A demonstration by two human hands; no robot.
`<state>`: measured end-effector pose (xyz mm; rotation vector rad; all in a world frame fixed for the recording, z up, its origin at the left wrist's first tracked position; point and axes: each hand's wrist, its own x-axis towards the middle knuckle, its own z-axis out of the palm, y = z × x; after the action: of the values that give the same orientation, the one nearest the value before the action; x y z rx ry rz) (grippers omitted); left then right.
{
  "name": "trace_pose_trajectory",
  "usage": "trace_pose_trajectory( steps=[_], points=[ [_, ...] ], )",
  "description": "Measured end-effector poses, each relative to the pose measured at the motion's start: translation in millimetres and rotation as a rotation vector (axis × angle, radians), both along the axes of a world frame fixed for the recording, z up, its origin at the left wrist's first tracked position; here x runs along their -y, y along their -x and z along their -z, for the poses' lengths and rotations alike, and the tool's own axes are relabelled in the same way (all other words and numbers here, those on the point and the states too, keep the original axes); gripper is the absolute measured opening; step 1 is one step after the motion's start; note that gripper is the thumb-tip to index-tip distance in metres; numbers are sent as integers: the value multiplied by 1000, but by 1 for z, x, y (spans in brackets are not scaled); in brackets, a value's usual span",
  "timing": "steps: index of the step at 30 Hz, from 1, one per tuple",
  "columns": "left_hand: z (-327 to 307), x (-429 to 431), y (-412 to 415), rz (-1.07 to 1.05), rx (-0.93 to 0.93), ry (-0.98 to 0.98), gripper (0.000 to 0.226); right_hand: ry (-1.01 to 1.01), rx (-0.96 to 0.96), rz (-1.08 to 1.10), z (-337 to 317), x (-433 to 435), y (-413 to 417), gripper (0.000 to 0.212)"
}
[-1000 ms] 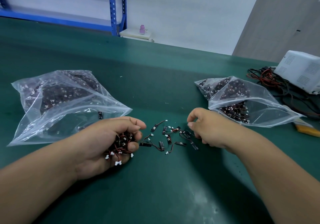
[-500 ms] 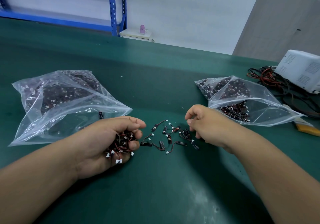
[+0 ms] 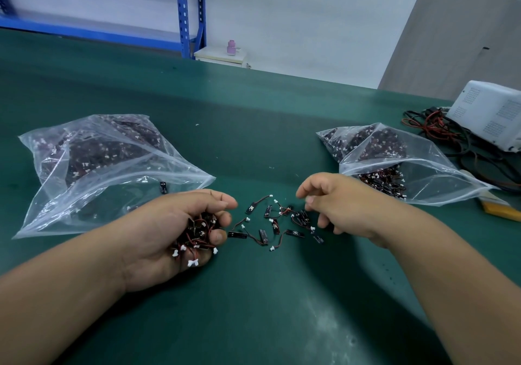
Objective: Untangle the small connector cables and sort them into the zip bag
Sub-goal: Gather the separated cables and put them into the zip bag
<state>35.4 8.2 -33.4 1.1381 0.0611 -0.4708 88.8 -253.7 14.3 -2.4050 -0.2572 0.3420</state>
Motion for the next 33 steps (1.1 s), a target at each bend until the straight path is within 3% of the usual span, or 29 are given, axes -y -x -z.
trace_pose_trajectory(
  steps=[6,10,15,21,28,33],
  points=[
    [0,0,0,5,2,-4,56,42,93,-11,7,-3,0,5],
    [1,0,0,2,4,-7,55,192,207,17,14,-9,1,11],
    [2,-1,0,3,0,-10,55,223,175,59,10,-3,-2,20],
    [2,-2,-2,10,-3,-16,54,131,125,58,4,4,-4,16],
    [3,-2,-3,11,-8,-8,53,-171,50,-28,-2,-7,3,32],
    [3,-3,-3,17,-8,-13,53,-186,-18,-79,-3,-8,8,34]
  ],
)
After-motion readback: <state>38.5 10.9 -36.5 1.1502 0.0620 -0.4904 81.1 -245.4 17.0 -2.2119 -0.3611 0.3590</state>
